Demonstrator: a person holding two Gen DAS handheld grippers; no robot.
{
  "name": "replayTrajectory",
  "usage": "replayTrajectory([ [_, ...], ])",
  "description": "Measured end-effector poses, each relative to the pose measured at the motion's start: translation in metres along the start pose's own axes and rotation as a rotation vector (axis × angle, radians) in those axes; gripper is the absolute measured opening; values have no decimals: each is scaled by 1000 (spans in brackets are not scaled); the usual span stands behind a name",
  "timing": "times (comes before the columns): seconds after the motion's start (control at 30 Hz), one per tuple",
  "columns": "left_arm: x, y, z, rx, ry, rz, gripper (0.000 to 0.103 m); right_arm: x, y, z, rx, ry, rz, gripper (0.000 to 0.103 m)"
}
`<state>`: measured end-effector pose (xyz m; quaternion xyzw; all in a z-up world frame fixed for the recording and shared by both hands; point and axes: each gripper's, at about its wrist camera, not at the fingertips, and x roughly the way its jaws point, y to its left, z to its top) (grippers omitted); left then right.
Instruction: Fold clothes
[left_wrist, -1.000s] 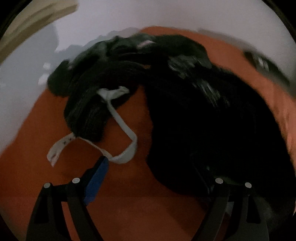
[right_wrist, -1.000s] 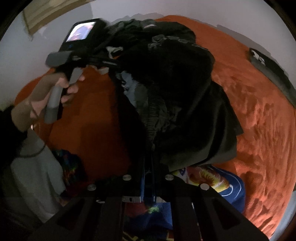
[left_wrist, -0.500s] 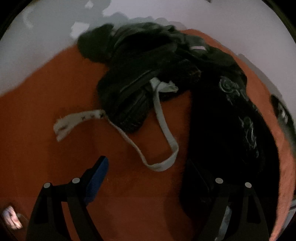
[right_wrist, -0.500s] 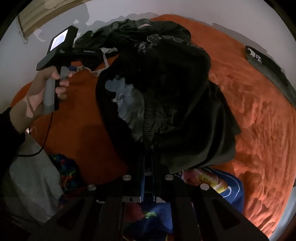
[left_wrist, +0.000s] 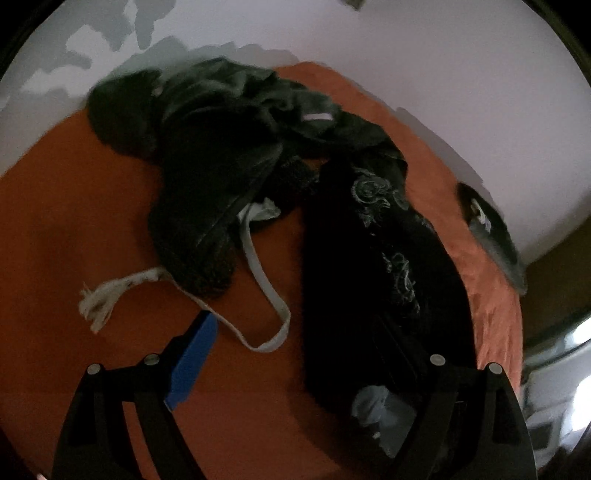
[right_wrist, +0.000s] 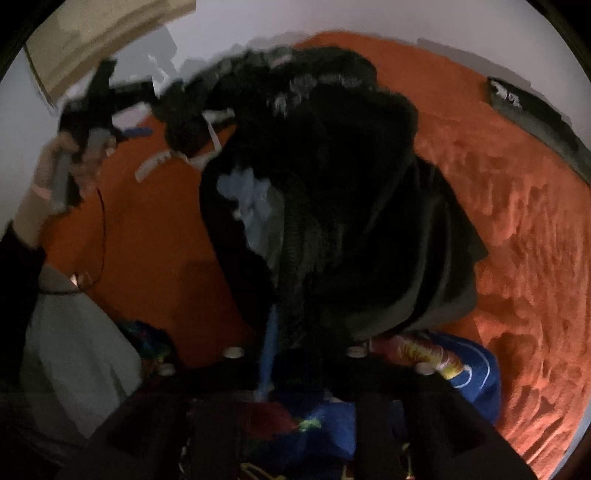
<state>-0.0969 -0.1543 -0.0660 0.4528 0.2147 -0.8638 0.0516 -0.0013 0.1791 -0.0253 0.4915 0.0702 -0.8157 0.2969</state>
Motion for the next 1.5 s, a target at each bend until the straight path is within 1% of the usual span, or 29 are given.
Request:
replayTrajectory([
  [0.07,-5,-4,3,45,0,-14,87,-10,-2,2,10,-48,10,54],
  [0.13,8,-14,-6,111,22,21,87,-11,-4,6,24,-56,6,61],
  [0.27,34,-35,-25,246,68,95,87,11,-3,11,52,21,-7,61],
  [0.37,54,-51,-39,347,102,150,87,30,8,10,-9,91,-107,61],
  [0.47,74,-67,-53,447,136,205,87,48,14,6,-43,162,-152,61],
  [0.53,87,-77,-63,514,159,242,86,60,16,1,-70,208,-196,61],
  [0.6,100,-88,-72,581,182,279,78,67,15,-5,-108,227,-264,59],
  [0.63,107,-93,-77,615,193,298,61,68,14,-7,-116,229,-282,47],
  [0.67,101,-92,-74,601,183,285,43,68,12,-7,-122,229,-295,32],
  [0.7,95,-90,-71,583,172,270,39,64,10,-6,-115,211,-301,27],
  [0.73,88,-88,-68,565,160,255,33,58,8,-4,-106,187,-305,17],
  [0.77,82,-86,-65,548,149,239,24,52,5,-2,-97,163,-309,12],
  [0.8,75,-85,-62,530,137,224,19,45,3,1,-87,140,-313,11],
  [0.83,69,-83,-59,512,126,209,11,39,0,3,-78,116,-317,10],
  [0.87,62,-81,-56,494,115,194,9,33,-2,5,-69,92,-321,9],
  [0.97,43,-75,-47,440,80,148,8,15,-10,12,-40,21,-333,6],
  [1.1,17,-68,-34,368,35,88,8,-10,-22,21,5,-70,-349,5],
  [1.13,10,-66,-31,350,23,72,8,-14,-26,21,26,-73,-344,5],
  [1.17,3,-67,-37,333,30,62,8,-16,-30,22,47,-73,-337,5],
  [1.27,-1,-69,-60,328,82,86,8,-11,-40,20,70,-41,-331,5],
  [1.37,14,-67,-86,374,170,162,8,-5,-40,13,89,-5,-305,5],
  [1.43,28,-65,-99,399,256,208,11,-1,-40,10,93,16,-270,5],
  [1.5,35,-68,-103,437,270,249,12,1,-34,8,74,29,-241,5],
])
